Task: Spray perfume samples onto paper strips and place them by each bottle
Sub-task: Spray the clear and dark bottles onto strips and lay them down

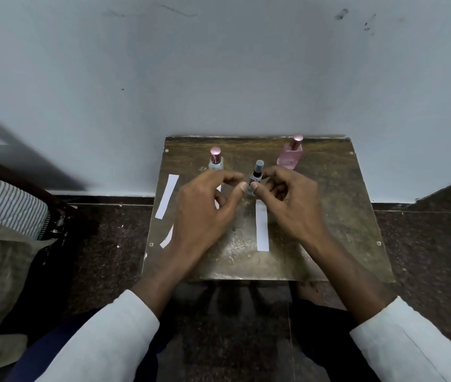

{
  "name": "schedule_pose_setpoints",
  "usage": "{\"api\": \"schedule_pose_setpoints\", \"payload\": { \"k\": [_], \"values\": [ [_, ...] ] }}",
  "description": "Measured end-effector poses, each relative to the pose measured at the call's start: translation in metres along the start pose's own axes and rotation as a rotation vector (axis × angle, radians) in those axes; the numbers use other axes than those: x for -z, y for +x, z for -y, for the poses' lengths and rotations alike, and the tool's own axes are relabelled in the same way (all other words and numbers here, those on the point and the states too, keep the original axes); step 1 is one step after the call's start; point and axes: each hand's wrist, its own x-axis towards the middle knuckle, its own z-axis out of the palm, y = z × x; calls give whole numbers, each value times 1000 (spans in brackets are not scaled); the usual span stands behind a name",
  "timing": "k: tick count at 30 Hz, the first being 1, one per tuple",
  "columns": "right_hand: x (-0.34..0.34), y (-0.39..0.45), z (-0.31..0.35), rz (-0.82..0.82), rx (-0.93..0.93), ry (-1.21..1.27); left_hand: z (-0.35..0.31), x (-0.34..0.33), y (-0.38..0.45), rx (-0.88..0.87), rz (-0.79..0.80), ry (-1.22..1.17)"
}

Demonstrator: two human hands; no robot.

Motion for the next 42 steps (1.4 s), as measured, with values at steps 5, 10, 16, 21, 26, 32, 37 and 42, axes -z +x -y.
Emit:
{"api": "schedule_pose_setpoints", "payload": {
  "k": [5, 10, 16, 21, 26, 32, 37, 42],
  "values": [
    [14, -24, 1, 71, 44, -48, -14, -8, -5, -76, 48, -122],
    [27, -47, 6, 165, -19, -90, -19, -13, -5, -160, 147, -183],
    [16, -66, 16, 109, -212, 246, -13, -15, -5, -37, 195, -306],
    [7, -52, 14, 138, -182, 368, -4, -12, 1, 61, 190, -356],
    [3, -36, 11, 176, -127, 365, -2, -11, 7, 89, 131, -331],
    [4, -26, 9, 95, -53, 267, -12, -19, 9, 50, -24, -284],
    [9, -25, 10, 59, -20, 223, -16, -26, 7, 28, -82, -271],
    [14, -25, 7, -35, 92, 51, -19, -34, 2, 17, -128, -283]
  ]
}}
